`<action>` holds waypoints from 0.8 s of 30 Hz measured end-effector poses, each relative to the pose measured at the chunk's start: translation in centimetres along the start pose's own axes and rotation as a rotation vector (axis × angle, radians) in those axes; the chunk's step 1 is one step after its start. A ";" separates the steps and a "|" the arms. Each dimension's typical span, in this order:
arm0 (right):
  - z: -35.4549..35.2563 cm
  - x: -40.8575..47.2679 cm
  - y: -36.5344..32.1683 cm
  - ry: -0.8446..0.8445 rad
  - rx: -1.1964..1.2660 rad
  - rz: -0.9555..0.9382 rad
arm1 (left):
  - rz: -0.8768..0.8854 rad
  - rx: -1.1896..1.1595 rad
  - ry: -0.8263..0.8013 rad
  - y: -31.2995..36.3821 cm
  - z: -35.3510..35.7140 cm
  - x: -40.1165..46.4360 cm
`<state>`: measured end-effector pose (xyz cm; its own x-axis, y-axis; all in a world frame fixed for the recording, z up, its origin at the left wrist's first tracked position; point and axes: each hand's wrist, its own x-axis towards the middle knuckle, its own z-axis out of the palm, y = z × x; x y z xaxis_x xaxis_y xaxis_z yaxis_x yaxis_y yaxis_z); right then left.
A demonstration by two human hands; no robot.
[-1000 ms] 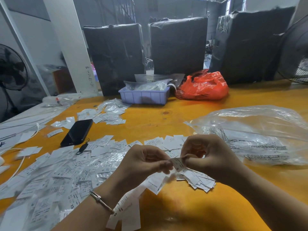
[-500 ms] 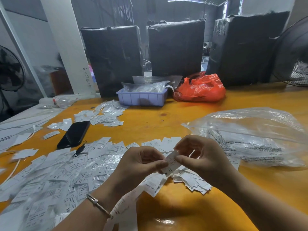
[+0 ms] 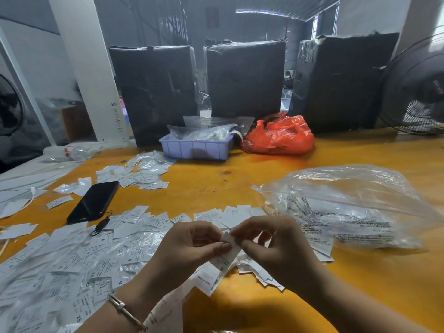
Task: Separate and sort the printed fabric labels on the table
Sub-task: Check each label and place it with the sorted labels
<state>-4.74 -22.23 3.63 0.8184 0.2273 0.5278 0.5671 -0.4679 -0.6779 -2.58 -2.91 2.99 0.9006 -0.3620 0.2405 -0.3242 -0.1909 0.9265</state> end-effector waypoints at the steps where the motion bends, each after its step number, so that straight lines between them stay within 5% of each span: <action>1: 0.1 0.0 0.0 -0.020 0.005 0.014 | 0.000 0.009 0.005 0.0 0.0 0.0; 10: -0.2 -0.1 0.1 -0.096 0.071 0.042 | 0.016 0.043 0.053 0.4 -0.1 -0.2; 24: -0.5 0.2 0.6 0.016 0.229 0.095 | 0.041 0.005 -0.022 0.7 -0.1 -0.4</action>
<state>-4.27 -22.87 3.64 0.8686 0.1769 0.4628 0.4952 -0.2802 -0.8224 -3.16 -2.77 3.60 0.8800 -0.3895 0.2719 -0.3624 -0.1804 0.9144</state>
